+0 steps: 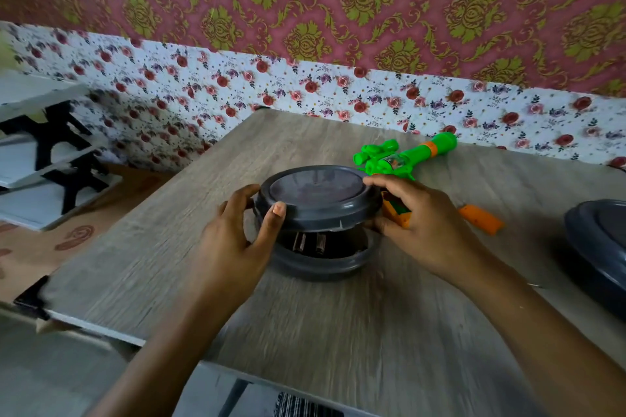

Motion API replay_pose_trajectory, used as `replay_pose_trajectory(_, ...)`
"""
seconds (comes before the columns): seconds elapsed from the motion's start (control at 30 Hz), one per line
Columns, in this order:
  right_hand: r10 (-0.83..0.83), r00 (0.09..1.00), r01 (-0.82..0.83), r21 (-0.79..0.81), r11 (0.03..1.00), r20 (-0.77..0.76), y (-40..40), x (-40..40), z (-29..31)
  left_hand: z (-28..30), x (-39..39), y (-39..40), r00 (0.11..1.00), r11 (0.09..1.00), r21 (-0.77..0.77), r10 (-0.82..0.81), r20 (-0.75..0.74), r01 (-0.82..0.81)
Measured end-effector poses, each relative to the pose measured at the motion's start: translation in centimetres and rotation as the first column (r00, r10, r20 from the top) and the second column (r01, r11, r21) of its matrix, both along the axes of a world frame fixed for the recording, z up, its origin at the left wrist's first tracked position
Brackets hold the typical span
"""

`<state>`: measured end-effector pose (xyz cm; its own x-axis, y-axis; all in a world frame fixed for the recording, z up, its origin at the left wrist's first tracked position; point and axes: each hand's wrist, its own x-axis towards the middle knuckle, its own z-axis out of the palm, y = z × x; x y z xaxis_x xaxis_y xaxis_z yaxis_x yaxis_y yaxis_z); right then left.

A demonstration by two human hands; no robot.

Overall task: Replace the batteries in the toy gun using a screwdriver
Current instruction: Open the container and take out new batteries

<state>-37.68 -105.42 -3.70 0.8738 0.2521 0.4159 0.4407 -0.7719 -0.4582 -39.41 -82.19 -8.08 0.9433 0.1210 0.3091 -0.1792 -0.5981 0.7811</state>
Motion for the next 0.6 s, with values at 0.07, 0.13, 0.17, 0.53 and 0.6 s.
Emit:
replay_pose_trajectory(0.07, 0.004, 1.000, -0.004, -0.024, 1.000, -0.019, -0.3, -0.5, -0.2, -0.3, -0.5, 0.1, 1.000, 0.999, 0.050, -0.017, 0.019, 0.016)
replay_pose_trajectory(0.13, 0.015, 0.999, -0.016, -0.046, 0.999, -0.035, -0.5, -0.8, -0.5, -0.3, -1.0, 0.1, 0.999, 0.994, 0.105, -0.028, 0.016, 0.026)
replay_pose_trajectory(0.17, 0.022, 0.999, -0.023, -0.053, 0.998, -0.033, -0.5, -1.0, -0.7, -0.2, -1.2, 0.1, 1.000, 0.992, 0.126, -0.023, 0.003, 0.022)
replay_pose_trajectory(0.53, 0.082, 0.992, -0.108, -0.297, 0.949, -0.100, -1.3, -1.8, -0.9, -0.8, -2.0, 0.8, 0.994, 0.936, 0.345, -0.093, 0.063, 0.066)
replay_pose_trajectory(0.6, 0.120, 0.992, -0.130, -0.397, 0.908, -0.049, -0.9, -1.5, -0.5, -0.7, -1.3, 1.5, 0.977, 0.866, 0.486, -0.187, 0.102, 0.116)
